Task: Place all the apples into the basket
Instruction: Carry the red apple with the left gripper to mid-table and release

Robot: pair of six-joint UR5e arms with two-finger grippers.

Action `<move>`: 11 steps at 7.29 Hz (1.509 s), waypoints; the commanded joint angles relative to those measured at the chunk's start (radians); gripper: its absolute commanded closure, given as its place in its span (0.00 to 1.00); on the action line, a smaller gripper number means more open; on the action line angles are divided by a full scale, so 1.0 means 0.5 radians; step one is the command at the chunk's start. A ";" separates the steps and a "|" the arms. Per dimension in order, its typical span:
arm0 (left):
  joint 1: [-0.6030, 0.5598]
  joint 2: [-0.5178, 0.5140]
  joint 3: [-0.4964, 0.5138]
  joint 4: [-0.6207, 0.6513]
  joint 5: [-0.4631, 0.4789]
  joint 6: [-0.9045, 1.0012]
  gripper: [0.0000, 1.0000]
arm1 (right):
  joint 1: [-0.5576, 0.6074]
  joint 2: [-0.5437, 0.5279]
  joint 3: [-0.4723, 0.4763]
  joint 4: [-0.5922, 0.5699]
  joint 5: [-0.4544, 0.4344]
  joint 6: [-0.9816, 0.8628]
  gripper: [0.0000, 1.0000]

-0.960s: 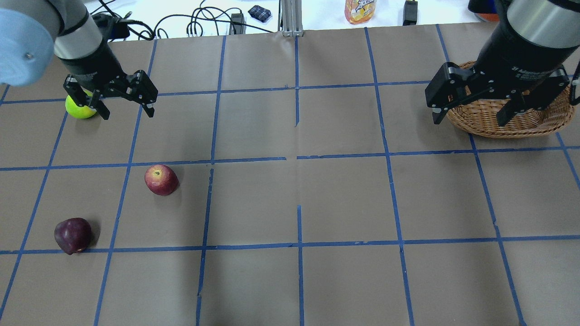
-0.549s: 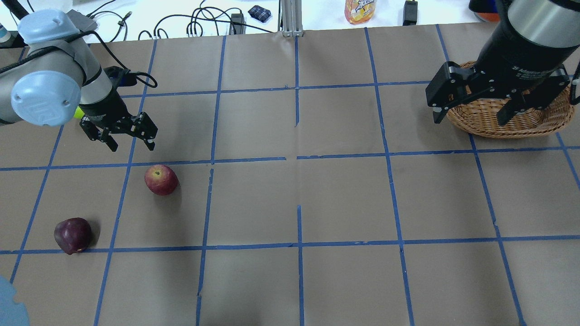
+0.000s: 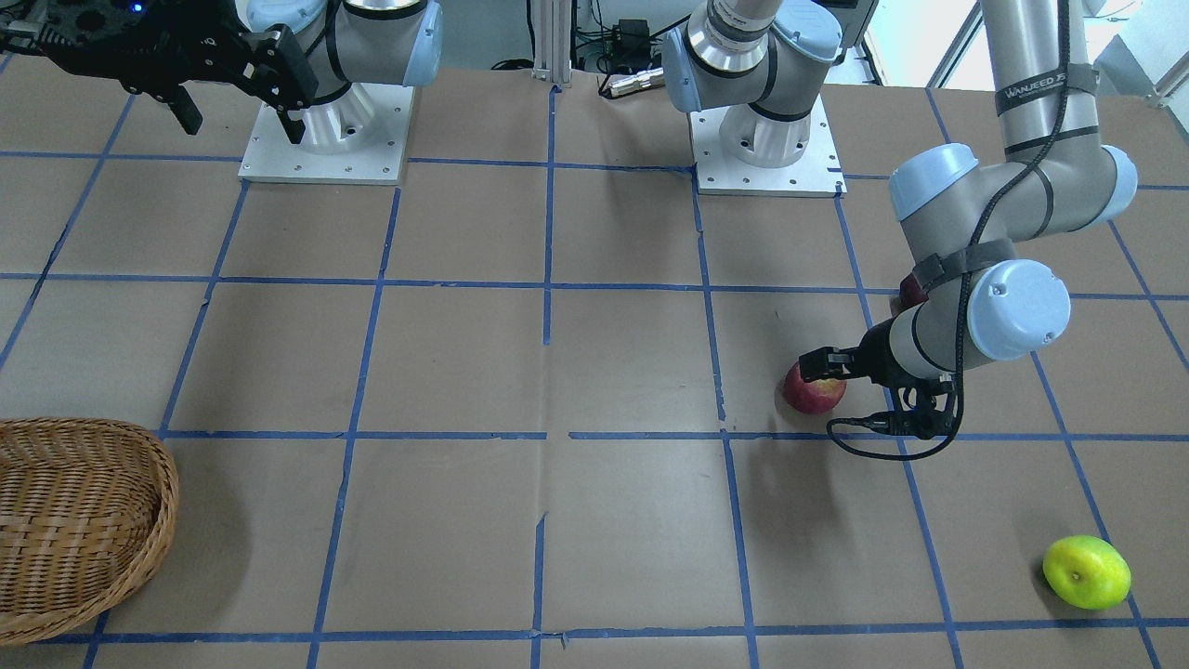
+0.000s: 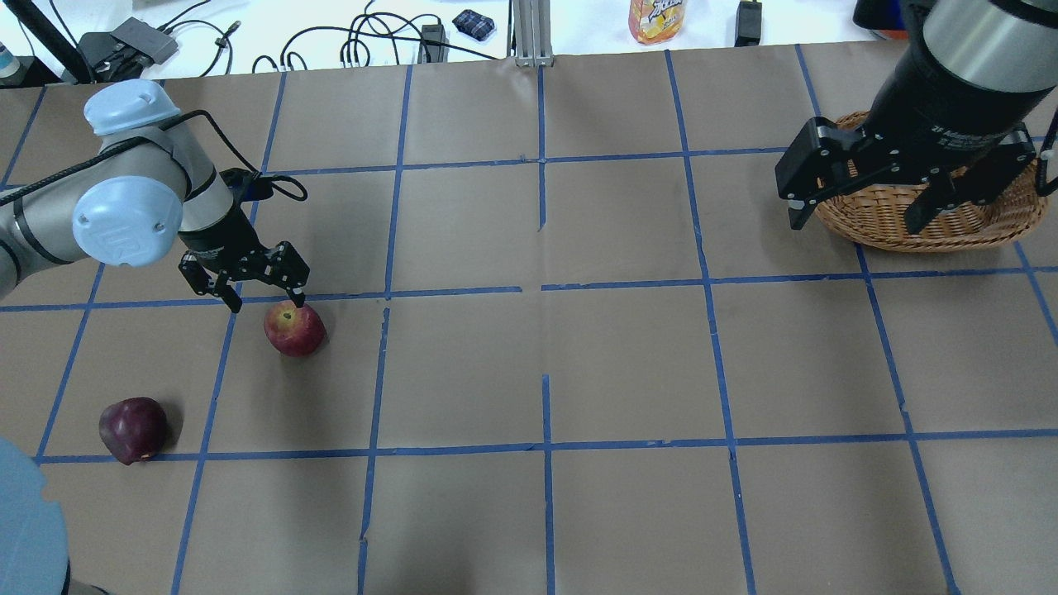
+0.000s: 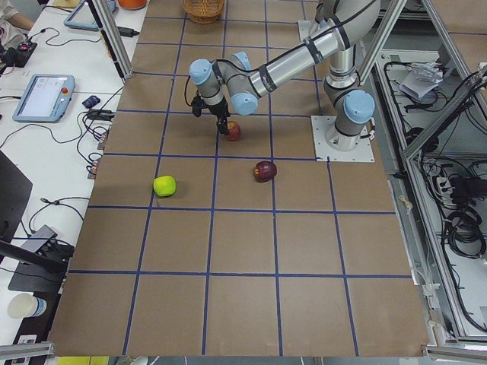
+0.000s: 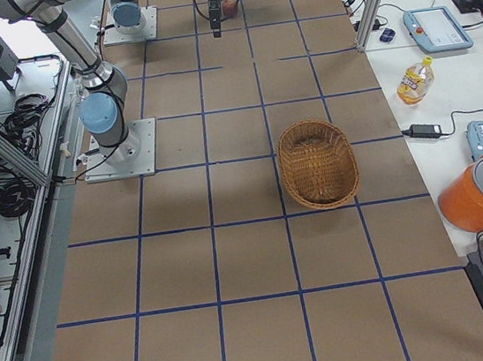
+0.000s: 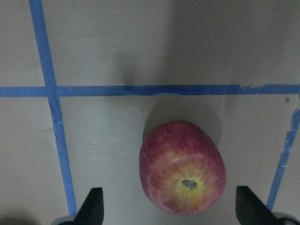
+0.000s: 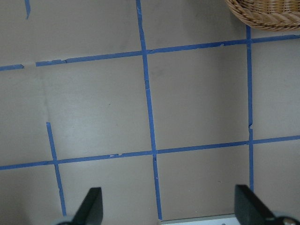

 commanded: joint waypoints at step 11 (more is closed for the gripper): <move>-0.805 -0.215 0.437 0.277 -0.371 -1.263 0.89 | -0.004 -0.005 0.070 -0.006 -0.006 -0.020 0.00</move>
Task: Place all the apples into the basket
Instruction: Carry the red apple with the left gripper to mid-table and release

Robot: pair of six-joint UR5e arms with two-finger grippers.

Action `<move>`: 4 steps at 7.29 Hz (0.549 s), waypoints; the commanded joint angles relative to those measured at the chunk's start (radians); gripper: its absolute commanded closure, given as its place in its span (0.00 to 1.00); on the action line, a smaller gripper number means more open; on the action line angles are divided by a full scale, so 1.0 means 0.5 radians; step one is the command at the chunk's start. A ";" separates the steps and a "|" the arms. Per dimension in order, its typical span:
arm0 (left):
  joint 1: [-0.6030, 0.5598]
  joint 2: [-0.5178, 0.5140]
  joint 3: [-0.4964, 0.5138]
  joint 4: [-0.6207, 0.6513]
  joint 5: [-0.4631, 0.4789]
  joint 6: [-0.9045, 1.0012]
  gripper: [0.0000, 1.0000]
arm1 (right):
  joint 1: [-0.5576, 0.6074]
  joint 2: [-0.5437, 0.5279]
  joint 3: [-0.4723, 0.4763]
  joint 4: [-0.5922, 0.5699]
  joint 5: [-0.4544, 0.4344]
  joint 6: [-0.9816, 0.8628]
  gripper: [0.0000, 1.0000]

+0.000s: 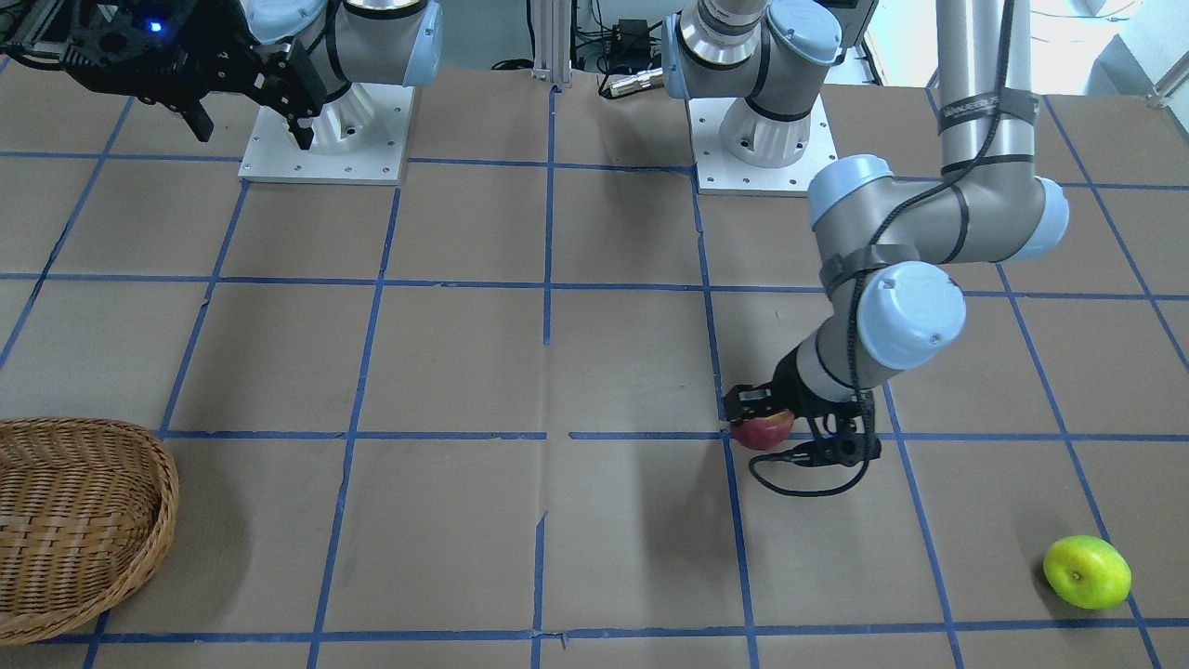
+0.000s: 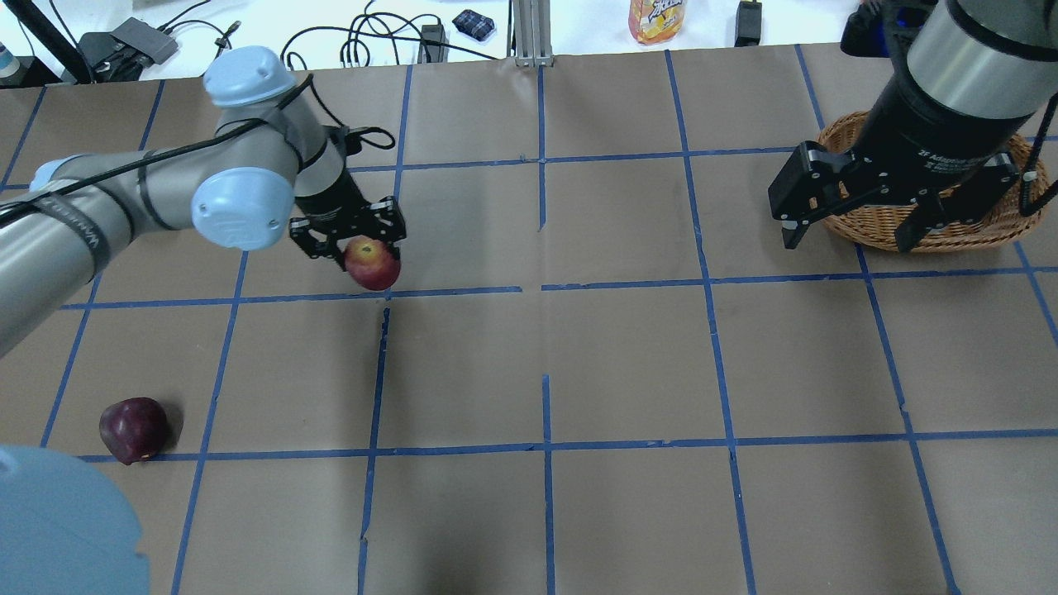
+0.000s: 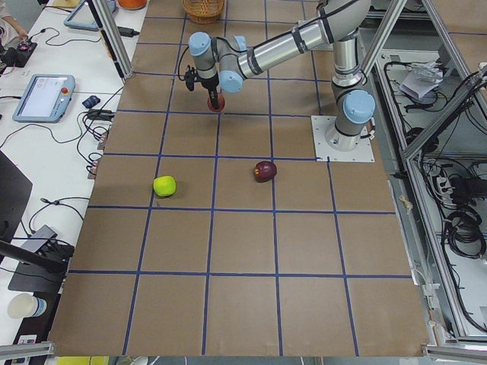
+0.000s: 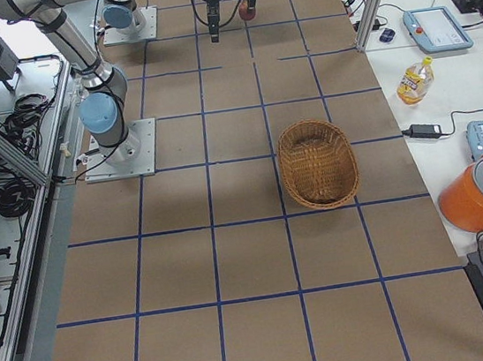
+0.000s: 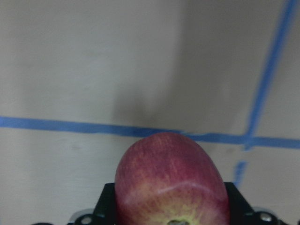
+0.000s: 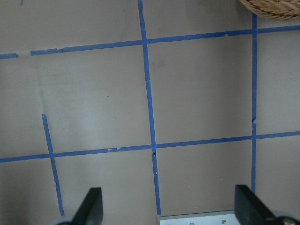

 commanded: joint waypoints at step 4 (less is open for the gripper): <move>-0.534 -0.377 0.312 0.232 -0.181 -0.738 0.58 | -0.011 0.005 0.017 0.019 -0.008 -0.001 0.00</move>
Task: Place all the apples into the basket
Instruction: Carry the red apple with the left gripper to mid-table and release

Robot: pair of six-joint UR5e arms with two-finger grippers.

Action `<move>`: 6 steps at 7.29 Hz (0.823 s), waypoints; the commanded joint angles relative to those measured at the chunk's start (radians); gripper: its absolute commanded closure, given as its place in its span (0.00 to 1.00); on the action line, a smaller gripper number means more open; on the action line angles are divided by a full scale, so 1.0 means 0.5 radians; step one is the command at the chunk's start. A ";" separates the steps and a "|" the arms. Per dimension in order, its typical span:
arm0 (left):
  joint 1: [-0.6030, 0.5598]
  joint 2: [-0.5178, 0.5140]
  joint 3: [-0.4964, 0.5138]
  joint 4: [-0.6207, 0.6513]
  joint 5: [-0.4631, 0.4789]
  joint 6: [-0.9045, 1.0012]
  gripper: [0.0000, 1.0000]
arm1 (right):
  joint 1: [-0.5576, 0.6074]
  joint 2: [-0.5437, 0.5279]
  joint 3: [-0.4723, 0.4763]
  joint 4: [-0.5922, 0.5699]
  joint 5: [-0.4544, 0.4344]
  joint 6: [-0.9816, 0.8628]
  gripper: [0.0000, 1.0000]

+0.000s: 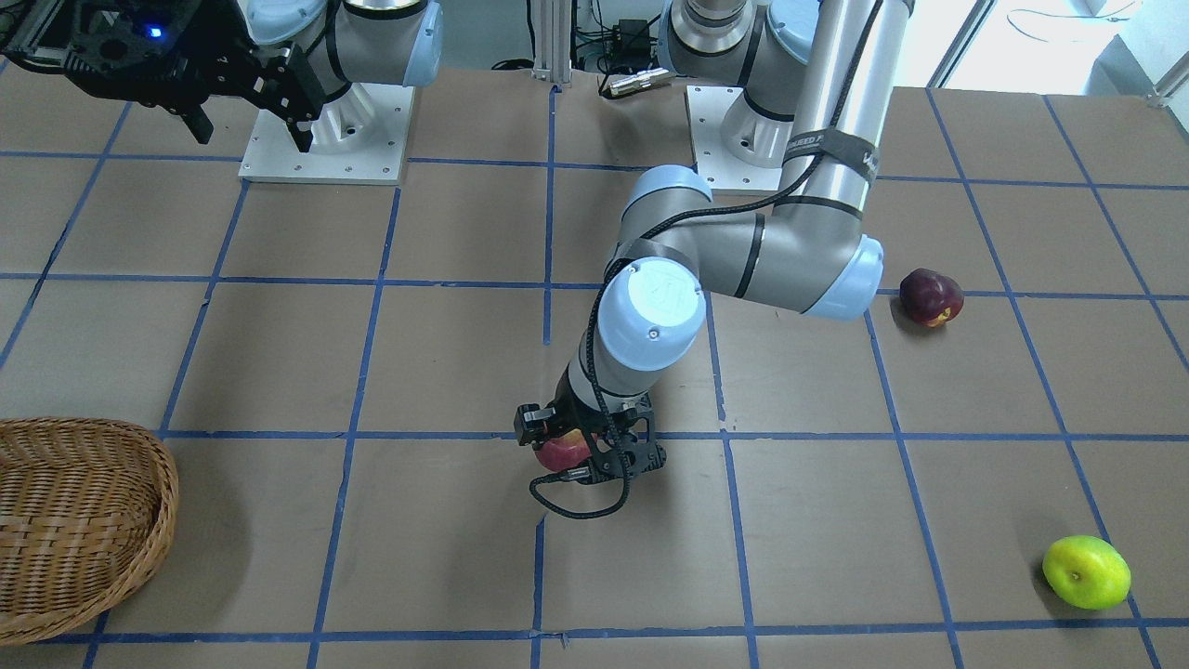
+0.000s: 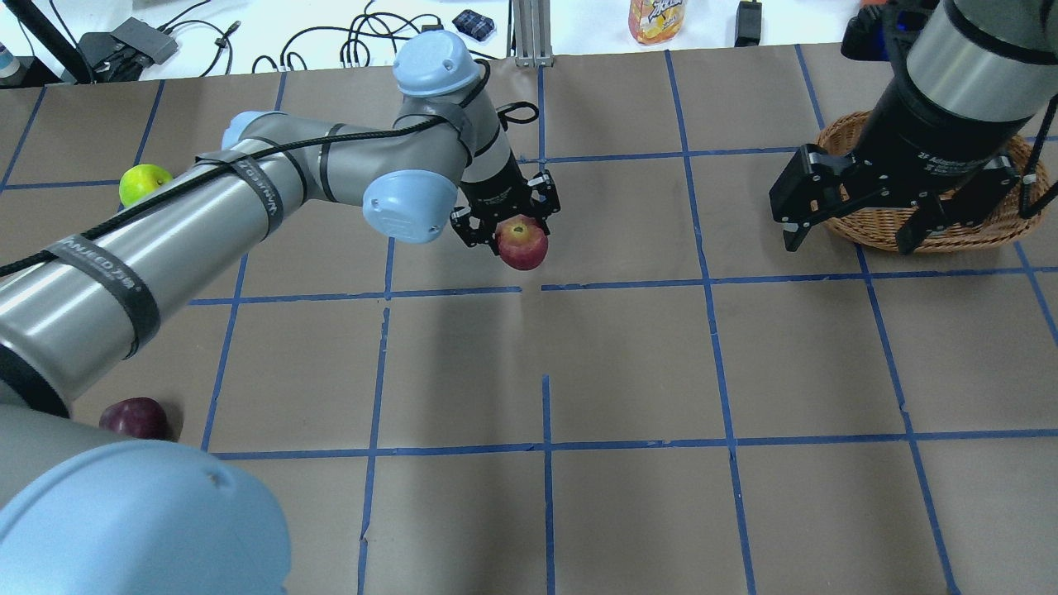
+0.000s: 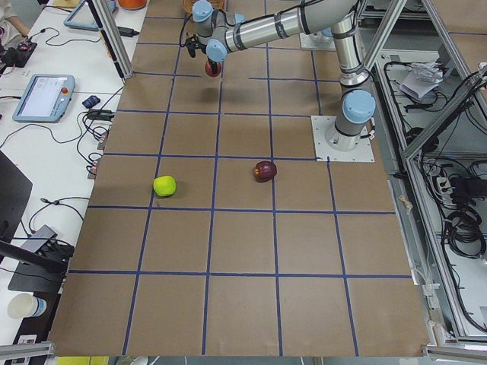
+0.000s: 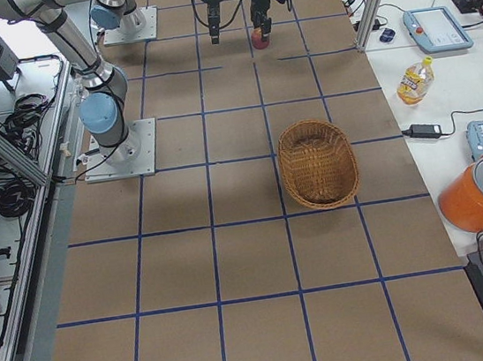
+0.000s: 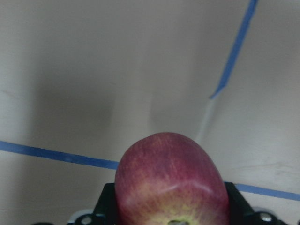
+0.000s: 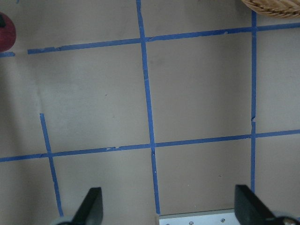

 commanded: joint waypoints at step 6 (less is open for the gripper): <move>0.634 0.370 0.087 -0.823 0.430 1.032 0.00 | 0.002 -0.097 0.045 0.003 0.007 0.002 0.00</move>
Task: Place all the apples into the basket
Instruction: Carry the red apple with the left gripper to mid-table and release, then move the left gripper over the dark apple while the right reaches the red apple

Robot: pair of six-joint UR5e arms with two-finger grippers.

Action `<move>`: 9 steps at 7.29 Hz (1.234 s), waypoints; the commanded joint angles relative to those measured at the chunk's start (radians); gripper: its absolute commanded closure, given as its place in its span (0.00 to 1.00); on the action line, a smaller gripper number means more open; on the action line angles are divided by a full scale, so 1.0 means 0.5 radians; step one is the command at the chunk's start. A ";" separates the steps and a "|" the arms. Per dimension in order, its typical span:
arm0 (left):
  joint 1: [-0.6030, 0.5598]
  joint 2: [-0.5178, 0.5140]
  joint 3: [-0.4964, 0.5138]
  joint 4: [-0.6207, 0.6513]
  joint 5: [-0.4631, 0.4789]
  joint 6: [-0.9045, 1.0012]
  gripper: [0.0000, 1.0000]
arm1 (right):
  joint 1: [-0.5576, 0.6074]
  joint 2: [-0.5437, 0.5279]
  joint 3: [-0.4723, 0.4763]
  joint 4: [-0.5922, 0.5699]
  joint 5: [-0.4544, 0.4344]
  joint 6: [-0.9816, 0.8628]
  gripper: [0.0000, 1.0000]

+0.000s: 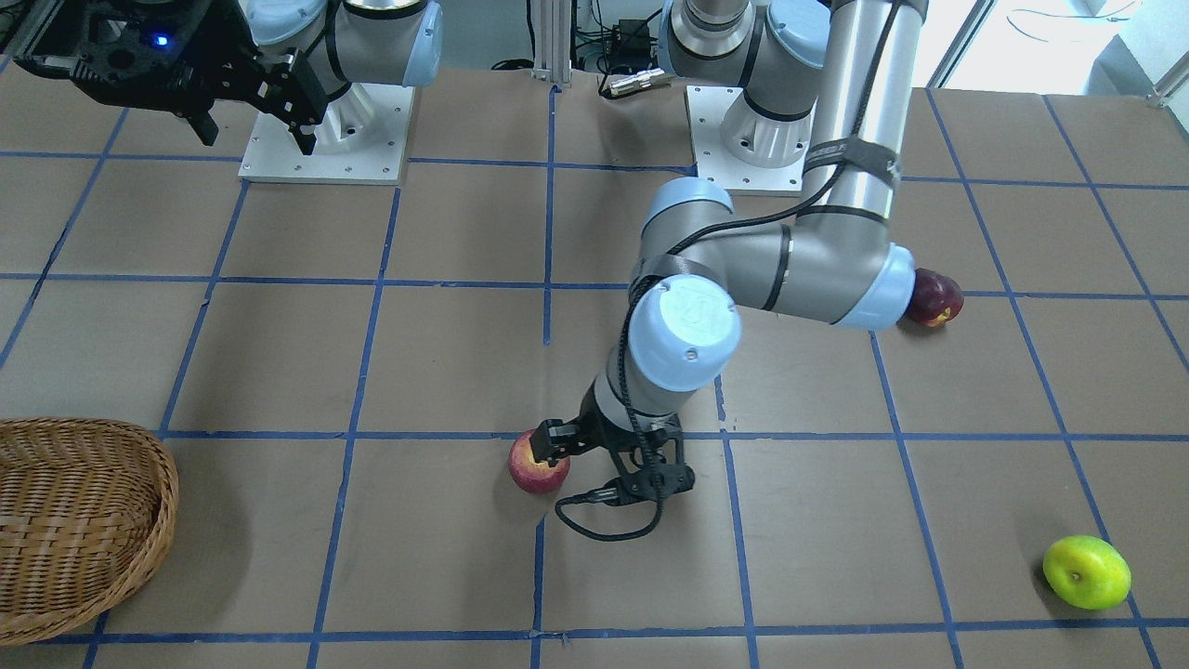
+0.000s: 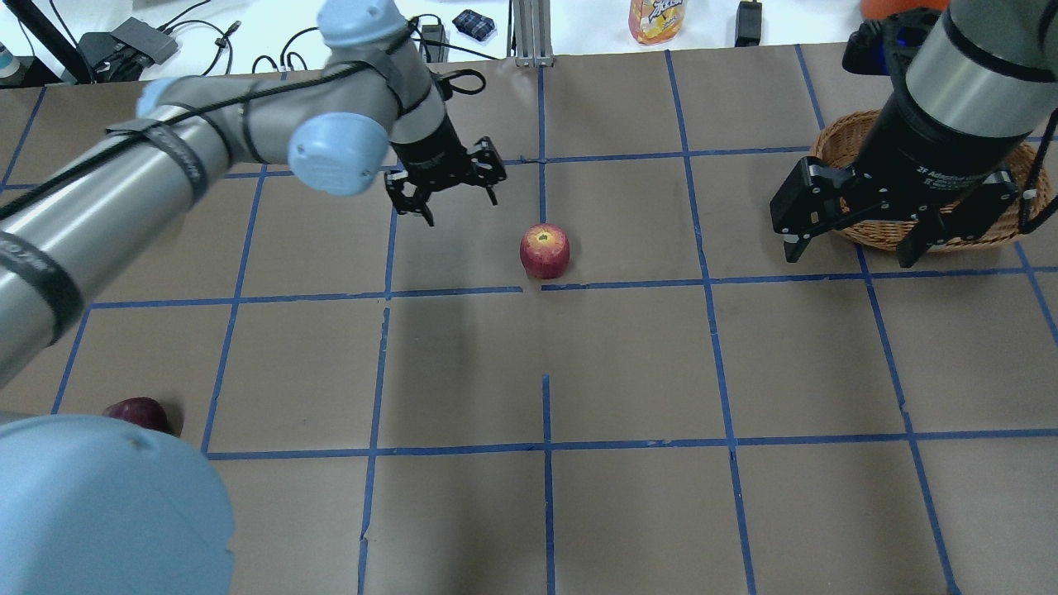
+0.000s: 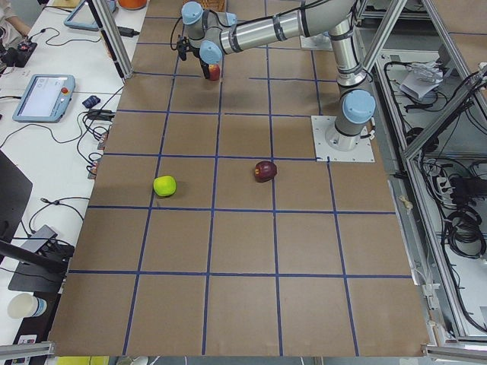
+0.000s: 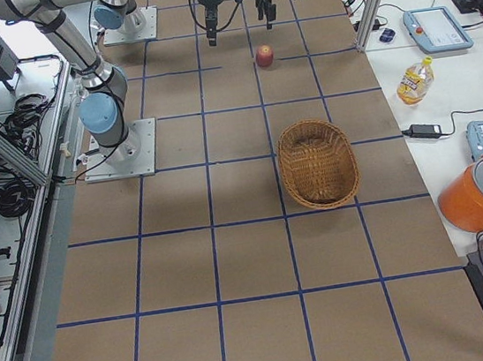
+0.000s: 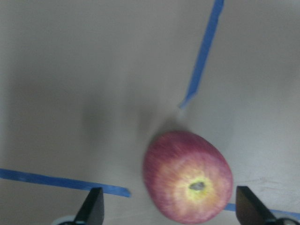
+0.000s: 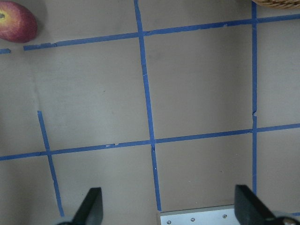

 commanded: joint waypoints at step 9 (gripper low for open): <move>1.652 0.657 -0.870 -0.410 0.540 1.639 0.00 | 0.404 0.575 0.075 -0.790 0.104 0.481 0.00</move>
